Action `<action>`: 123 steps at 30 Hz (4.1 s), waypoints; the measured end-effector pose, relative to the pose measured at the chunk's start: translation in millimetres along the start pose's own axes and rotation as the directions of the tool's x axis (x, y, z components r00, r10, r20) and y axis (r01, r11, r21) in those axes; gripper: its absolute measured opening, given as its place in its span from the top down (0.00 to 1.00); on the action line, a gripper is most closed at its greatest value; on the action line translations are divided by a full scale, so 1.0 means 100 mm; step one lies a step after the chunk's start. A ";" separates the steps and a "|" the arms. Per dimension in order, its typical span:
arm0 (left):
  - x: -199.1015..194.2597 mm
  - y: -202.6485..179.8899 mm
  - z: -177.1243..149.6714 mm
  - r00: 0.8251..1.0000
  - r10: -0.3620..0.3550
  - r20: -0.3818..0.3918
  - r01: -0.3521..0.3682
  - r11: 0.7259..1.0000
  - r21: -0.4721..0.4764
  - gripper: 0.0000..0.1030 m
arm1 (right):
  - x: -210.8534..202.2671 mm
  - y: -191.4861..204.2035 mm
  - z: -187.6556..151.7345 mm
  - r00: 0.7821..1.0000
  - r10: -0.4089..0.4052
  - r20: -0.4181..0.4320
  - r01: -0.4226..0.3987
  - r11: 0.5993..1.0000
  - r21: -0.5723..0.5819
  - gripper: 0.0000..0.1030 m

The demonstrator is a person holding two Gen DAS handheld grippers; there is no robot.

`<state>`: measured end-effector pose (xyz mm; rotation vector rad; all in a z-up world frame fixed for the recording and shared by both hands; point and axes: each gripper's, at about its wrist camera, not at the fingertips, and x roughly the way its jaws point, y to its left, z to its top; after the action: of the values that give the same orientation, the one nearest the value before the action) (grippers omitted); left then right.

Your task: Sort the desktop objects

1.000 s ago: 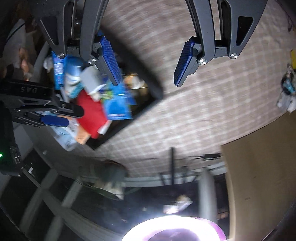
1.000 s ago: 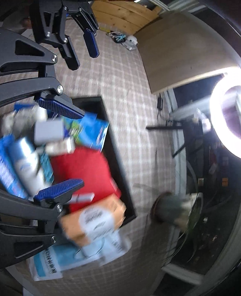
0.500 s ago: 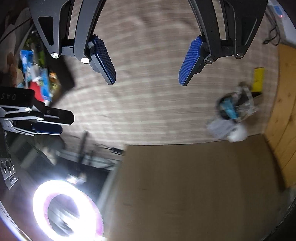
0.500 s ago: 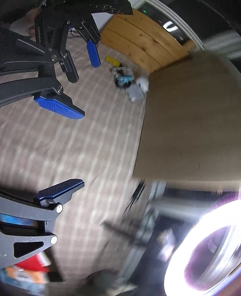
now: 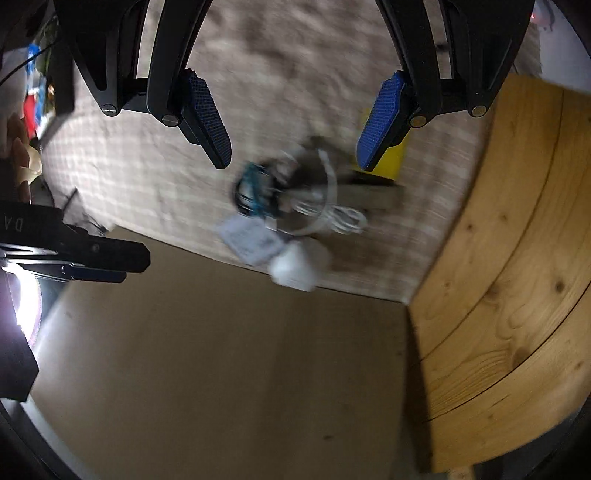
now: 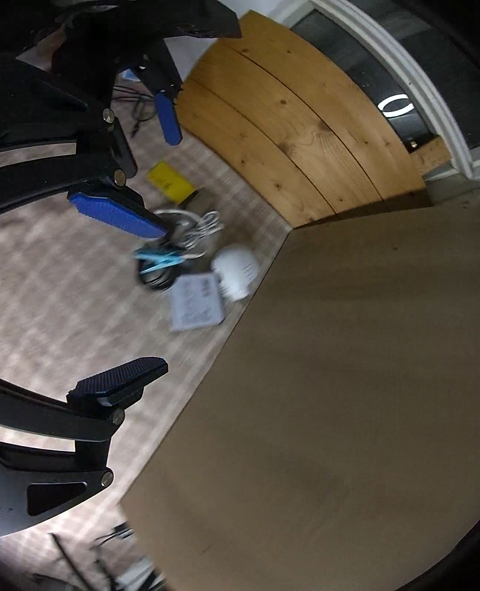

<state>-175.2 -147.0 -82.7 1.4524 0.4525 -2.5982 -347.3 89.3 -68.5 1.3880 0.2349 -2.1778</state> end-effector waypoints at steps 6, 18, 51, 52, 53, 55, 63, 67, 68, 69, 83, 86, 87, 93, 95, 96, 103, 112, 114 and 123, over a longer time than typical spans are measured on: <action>0.34 0.46 0.14 1.000 -0.010 0.002 0.010 0.997 -0.076 0.28 | 0.61 0.23 0.50 0.998 0.016 -0.056 -0.018 0.999 -0.036 0.38; 0.90 0.75 0.20 0.999 -0.040 0.036 0.044 0.993 -0.110 0.29 | 1.72 0.44 0.90 0.986 -0.043 -0.159 0.025 0.993 -0.113 0.38; 1.34 -1.31 -0.57 0.948 -0.234 -0.217 0.287 0.922 0.260 0.59 | 0.86 -1.02 -1.27 0.962 -0.046 -0.269 0.073 0.993 0.091 0.43; 1.32 -1.44 -0.66 0.944 -0.237 -0.229 0.297 0.914 0.278 0.59 | 0.78 -1.09 -1.40 0.963 -0.041 -0.265 0.072 0.991 0.109 0.43; 1.30 -1.56 -0.74 0.942 -0.238 -0.237 0.303 0.907 0.294 0.59 | 0.67 -1.17 -1.57 0.965 -0.036 -0.259 0.073 0.988 0.133 0.44; 1.26 -1.79 -0.90 0.937 -0.240 -0.254 0.315 0.894 0.318 0.59 | 0.53 -1.35 -1.77 0.968 -0.024 -0.249 0.069 0.982 0.174 0.44; 1.01 -2.41 -1.48 0.915 -0.240 -0.325 0.361 0.845 0.394 0.60 | 0.03 -1.44 -2.43 0.972 0.025 -0.235 0.042 0.960 0.276 0.45; 0.94 -2.45 -1.60 0.929 -0.185 -0.322 0.322 0.834 0.449 0.60 | 0.02 -1.37 -2.54 0.969 0.079 -0.235 0.005 0.943 0.334 0.45; 0.89 -2.46 -1.58 0.933 -0.177 -0.314 0.311 0.834 0.455 0.59 | 0.02 -1.36 -2.55 0.966 0.100 -0.239 -0.010 0.937 0.350 0.45; 0.85 -2.46 -1.58 0.937 -0.171 -0.304 0.301 0.837 0.457 0.59 | 0.00 -1.35 -2.60 0.962 0.123 -0.245 -0.028 0.933 0.359 0.45; 0.49 -2.81 -1.80 0.913 -0.292 -0.284 0.393 0.813 0.429 0.52 | -0.39 -1.37 -2.87 0.980 0.141 -0.140 -0.069 0.904 0.421 0.49; 0.51 -2.94 -1.87 0.905 -0.306 -0.294 0.411 0.806 0.426 0.48 | -0.46 -1.51 -2.94 0.981 0.161 -0.112 -0.095 0.890 0.447 0.52; 0.53 -2.97 -1.88 0.903 -0.307 -0.301 0.415 0.804 0.425 0.47 | -0.46 -1.51 -2.92 0.982 0.159 -0.104 -0.099 0.895 0.435 0.52; 0.56 -3.11 -1.94 0.892 -0.324 -0.314 0.431 0.820 0.377 0.45 | -0.44 -1.51 -2.82 0.975 0.166 -0.148 -0.109 0.937 0.333 0.52; 0.59 -3.12 -1.94 0.895 -0.321 -0.309 0.424 0.829 0.365 0.45 | -0.34 -1.46 -2.79 0.971 0.168 -0.173 -0.104 0.939 0.326 0.52; 0.61 -3.12 -1.94 0.895 -0.321 -0.309 0.421 0.836 0.351 0.45 | -0.28 -1.42 -2.79 0.969 0.170 -0.180 -0.105 0.941 0.321 0.53; 0.61 -3.00 -1.94 0.891 -0.365 -0.270 0.429 0.872 0.235 0.44 | -0.32 -1.51 -3.03 0.972 0.212 -0.103 -0.154 0.902 0.402 0.61; 0.32 -3.32 -2.06 0.907 -0.344 -0.242 0.410 0.853 0.324 0.43 | -0.59 -1.61 -3.46 0.972 0.234 -0.001 -0.200 0.836 0.511 0.66; 0.28 -3.42 -2.08 0.906 -0.348 -0.240 0.414 0.842 0.346 0.43 | -0.70 -1.66 -3.53 0.973 0.229 0.017 -0.204 0.830 0.519 0.66; -0.14 -4.01 -2.07 0.898 -0.390 -0.202 0.440 0.783 0.440 0.43 | -1.32 -1.88 -3.72 0.978 0.181 0.102 -0.207 0.808 0.551 0.66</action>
<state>-103.8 298.9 -94.0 1.8133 0.1493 -3.1690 -111.3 449.6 -147.0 1.5717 -0.5953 -2.1847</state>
